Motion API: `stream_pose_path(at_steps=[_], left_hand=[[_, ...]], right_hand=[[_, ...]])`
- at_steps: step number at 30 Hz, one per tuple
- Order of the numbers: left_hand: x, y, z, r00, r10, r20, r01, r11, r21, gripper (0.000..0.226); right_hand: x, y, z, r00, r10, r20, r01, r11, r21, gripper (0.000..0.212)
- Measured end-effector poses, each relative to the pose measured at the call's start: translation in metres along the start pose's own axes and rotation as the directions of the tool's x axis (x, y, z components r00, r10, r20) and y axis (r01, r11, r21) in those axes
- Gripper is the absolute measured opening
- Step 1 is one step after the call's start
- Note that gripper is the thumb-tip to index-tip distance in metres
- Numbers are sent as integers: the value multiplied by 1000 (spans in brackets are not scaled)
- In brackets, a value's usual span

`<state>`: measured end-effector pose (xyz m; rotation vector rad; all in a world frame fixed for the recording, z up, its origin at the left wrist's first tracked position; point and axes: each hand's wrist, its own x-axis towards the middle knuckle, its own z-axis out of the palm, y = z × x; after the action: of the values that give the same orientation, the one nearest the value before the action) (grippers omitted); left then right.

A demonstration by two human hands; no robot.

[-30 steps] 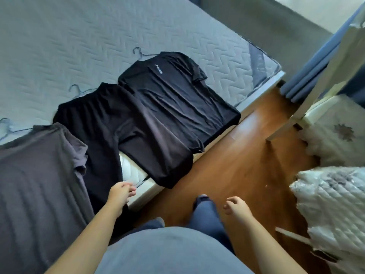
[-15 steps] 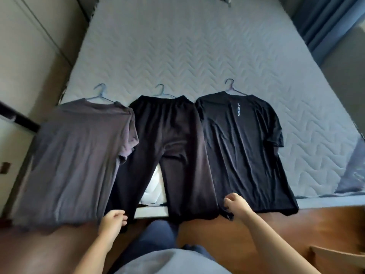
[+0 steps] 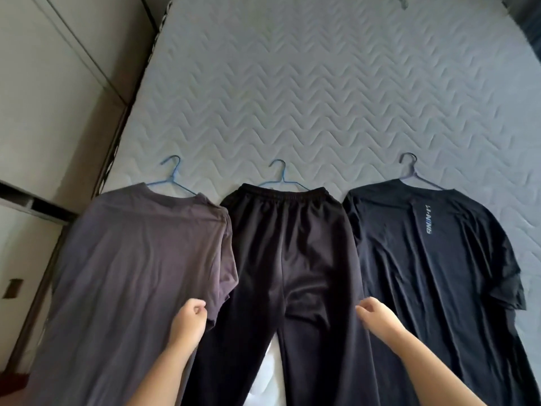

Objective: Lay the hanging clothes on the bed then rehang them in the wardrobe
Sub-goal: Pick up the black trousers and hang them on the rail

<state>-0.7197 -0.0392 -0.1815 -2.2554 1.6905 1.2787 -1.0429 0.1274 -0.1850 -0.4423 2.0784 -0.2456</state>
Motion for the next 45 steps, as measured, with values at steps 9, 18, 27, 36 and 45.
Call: stream_pose_path(at_steps=[9,18,27,36,45], left_hand=[[135,70,38,981,168,-99,-156,981,118,34],[179,45,79,981,171,-92,-131,932,338,53],[181,36,85,965,213,-156,-145,921,361,49],[152,63,61,992,109,-63,-101,989,111,41],[23,87,42,971,239,-21,-239,964,-114,38]], right_hand=[[138,-98,-24,973,-161,-168,172,983,57,29],[226,-155,-32,912,-300,-279,260,950,-174,55],[261,-179,-20,943,-127,-309,45,965,-260,47],[178,-162,-33,963,-104,-248,159,964,213,12],[33,-102,-25,964,-23,-263,156,854,496,19]])
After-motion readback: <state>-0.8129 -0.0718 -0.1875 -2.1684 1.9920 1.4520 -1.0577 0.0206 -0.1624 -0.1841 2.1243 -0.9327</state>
